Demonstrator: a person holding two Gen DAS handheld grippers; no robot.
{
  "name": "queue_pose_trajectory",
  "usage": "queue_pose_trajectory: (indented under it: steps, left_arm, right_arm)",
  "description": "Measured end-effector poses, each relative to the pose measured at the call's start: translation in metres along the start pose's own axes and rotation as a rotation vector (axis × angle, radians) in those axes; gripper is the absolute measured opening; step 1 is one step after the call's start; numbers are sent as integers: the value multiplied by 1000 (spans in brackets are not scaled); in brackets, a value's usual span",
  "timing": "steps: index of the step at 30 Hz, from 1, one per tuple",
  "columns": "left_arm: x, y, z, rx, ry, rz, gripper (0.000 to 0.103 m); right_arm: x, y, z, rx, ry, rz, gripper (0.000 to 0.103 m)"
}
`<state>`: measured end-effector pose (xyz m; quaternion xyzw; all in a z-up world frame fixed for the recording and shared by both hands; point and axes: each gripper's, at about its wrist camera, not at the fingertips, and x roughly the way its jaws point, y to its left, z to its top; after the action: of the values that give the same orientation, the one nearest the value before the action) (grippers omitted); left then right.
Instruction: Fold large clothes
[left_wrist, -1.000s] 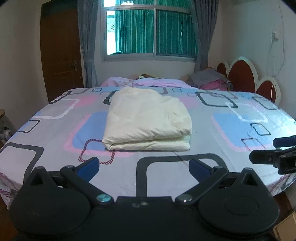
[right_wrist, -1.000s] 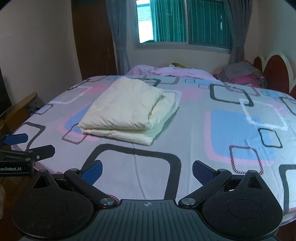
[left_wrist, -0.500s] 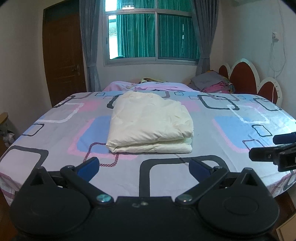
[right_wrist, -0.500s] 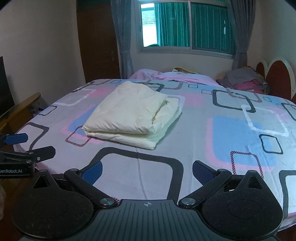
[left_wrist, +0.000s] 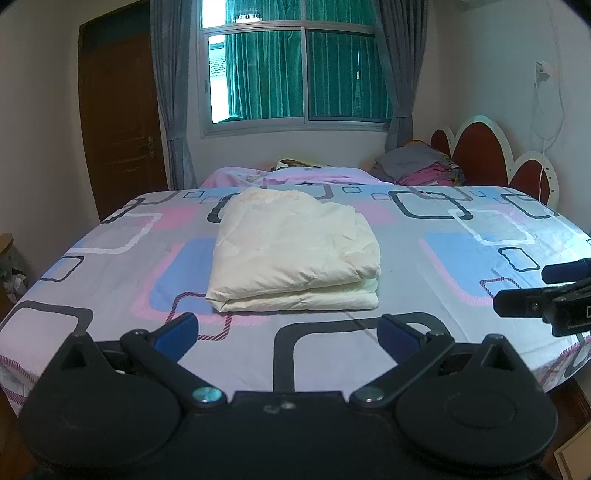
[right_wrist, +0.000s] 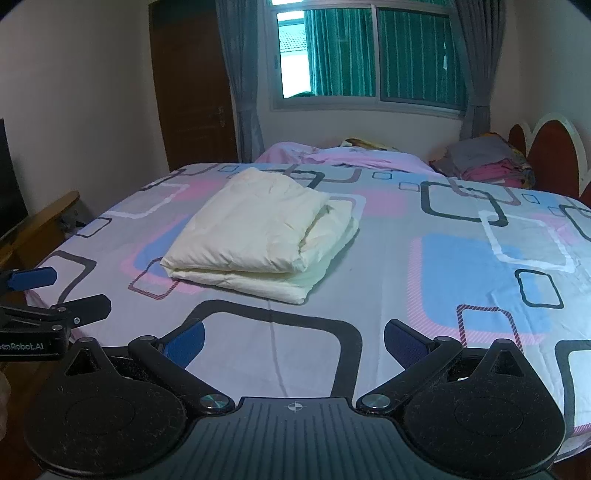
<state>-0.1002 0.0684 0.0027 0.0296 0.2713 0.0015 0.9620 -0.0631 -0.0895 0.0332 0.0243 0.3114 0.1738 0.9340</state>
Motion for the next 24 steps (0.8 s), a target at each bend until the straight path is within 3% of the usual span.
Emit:
queue_pose_trajectory:
  steps: [24]
  left_arm:
    - [-1,-5,3,12,-20,-12,103]
  right_arm:
    - [-10,-7,0,5,-17,-7,102]
